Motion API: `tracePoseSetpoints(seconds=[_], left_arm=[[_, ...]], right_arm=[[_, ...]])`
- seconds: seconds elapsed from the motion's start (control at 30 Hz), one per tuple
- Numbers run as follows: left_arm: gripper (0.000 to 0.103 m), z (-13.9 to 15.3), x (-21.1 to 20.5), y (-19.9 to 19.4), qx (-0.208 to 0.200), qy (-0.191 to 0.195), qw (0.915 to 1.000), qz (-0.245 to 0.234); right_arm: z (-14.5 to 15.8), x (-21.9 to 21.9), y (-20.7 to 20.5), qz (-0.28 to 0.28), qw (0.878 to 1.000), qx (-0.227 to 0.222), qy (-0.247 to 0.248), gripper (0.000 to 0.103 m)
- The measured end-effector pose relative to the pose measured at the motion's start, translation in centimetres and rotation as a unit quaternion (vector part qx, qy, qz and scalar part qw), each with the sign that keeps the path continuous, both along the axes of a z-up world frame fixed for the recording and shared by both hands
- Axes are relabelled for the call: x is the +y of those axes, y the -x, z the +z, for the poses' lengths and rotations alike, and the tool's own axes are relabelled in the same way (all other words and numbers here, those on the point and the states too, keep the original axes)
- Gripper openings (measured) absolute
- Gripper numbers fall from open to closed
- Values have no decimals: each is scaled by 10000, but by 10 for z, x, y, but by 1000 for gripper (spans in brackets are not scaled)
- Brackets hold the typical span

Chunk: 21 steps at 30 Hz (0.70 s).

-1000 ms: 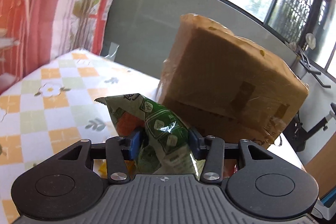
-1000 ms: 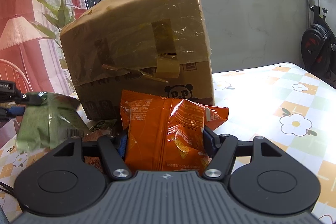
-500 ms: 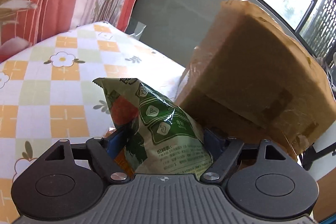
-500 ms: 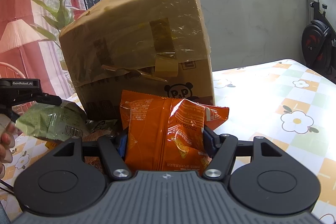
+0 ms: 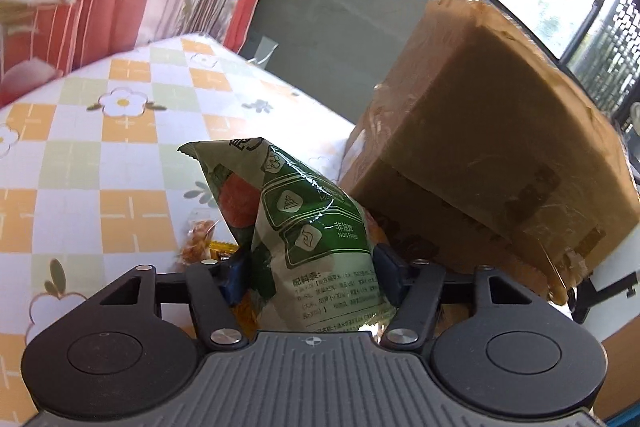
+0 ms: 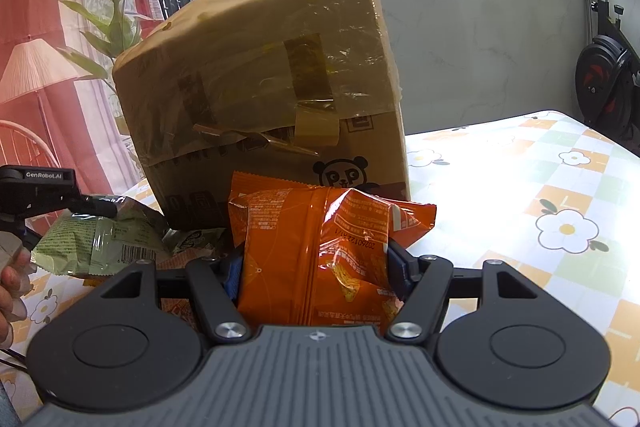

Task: Organize snacks
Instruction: 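Lift the green bag with the left gripper while the right gripper holds the orange packet, then carry the green bag and orange packet over the box and release both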

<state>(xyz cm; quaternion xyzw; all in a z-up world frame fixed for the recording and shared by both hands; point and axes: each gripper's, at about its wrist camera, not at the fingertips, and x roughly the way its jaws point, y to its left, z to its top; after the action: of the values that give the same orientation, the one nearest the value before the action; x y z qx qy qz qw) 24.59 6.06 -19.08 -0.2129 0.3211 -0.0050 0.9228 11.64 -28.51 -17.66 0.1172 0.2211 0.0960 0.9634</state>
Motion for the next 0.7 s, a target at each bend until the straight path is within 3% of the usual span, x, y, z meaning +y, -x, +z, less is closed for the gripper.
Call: tracePoseSetpoints(seconds=[0.4,0.6,0.7], left_arm=[[61,34,-1,41,-323,-1042,9925,-542],[62,57,2,54,-460,-1212,9862,-1030],[62,74,-1,63,-690,-1421,9788,-1300]], right_arm=[[7,11,3,-31,9994,56,349,67],[31,19,16,117,9981,-141,584,67],[49,19,22,145,9977,-298,591,67]])
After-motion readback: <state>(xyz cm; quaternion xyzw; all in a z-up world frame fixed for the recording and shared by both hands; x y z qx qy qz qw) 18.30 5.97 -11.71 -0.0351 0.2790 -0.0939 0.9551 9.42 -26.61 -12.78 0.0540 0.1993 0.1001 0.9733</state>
